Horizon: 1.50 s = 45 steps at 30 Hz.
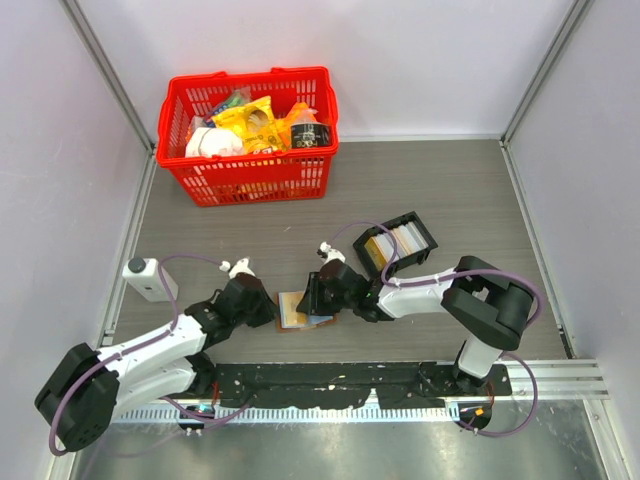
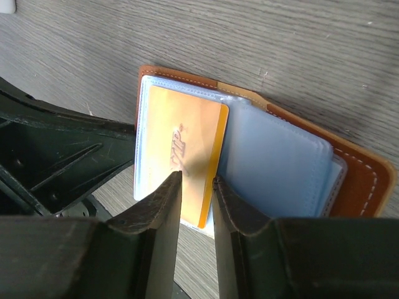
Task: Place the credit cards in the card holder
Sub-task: Insert the credit card into the card holder, then pick up the credit card from the storage box.
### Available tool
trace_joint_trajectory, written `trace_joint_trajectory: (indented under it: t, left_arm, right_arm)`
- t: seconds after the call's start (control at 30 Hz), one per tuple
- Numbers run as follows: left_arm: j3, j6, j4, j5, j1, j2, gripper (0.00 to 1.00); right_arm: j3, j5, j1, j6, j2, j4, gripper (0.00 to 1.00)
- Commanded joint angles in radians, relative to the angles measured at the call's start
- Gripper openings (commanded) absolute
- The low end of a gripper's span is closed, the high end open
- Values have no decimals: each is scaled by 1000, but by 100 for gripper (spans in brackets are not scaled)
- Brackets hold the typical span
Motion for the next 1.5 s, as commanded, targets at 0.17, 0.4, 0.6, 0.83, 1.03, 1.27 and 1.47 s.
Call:
trace_joint_trajectory:
  t: [0.17,0.4,0.6,0.83,1.03,1.27,1.47]
  left_arm:
    - [64,26,-54,-9,-2,-68,0]
    - [137,60,-103,1,-4,-90,0]
    - [123,63,-71,10,-2,-53,0]
    - [108,65,-63,15,-2,-47,0]
    - [97,66,-58,14,-4,-57,0]
    - [94,66,-52,17,-2,-53,0]
    - [92,69,-29,30,-2,-31,0]
  right_arm:
    - [72,122,-52,-226,-236,-174,43]
    - [188,329,-267,-476,-372,-532,64]
    - [248,314,-438,-654,-289,-646,69]
    - [290,323,-456,-739,-188,-667,70]
    - [323,395,-458,-762,-97,-698,70]
    - [342,496,-416,-767,-31,-742,70]
    - [365,625,-353,-741,42,-791,70]
